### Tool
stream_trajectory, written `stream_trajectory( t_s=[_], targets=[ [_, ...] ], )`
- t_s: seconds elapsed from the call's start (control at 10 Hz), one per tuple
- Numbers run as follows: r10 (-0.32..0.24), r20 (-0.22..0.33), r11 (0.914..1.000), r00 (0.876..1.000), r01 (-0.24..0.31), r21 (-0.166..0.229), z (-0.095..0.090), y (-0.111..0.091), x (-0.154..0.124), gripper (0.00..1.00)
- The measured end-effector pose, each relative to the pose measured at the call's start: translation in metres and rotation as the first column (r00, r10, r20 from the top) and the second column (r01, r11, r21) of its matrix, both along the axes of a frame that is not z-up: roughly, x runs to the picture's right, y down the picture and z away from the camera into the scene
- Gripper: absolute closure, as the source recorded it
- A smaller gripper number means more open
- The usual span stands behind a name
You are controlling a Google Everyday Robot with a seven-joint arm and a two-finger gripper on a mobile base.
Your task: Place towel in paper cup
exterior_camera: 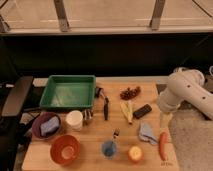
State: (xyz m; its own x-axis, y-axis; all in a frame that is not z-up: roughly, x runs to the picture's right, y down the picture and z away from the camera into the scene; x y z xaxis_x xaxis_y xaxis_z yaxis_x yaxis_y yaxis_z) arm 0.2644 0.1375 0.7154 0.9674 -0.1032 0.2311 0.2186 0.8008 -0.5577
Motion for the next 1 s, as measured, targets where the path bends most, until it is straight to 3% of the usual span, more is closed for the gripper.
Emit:
stream_trajectory(
  t_s=[0.2,0.4,0.6,1.0],
  targets=[
    [-0.086,0.073,0.9962,0.994,0.087,-0.007,0.0,0.009,-0.025,0.26],
    [-0.126,0.116,0.9913,0.985,0.129,-0.024,0.012,0.028,-0.04,0.26],
    [-0.119,0.138,0.9918,0.983,0.124,-0.031,0.028,0.044,-0.043,0.26],
    [-0.05,0.113,0.9968,0.992,0.057,-0.056,0.064,0.065,-0.038,0.26]
  ],
)
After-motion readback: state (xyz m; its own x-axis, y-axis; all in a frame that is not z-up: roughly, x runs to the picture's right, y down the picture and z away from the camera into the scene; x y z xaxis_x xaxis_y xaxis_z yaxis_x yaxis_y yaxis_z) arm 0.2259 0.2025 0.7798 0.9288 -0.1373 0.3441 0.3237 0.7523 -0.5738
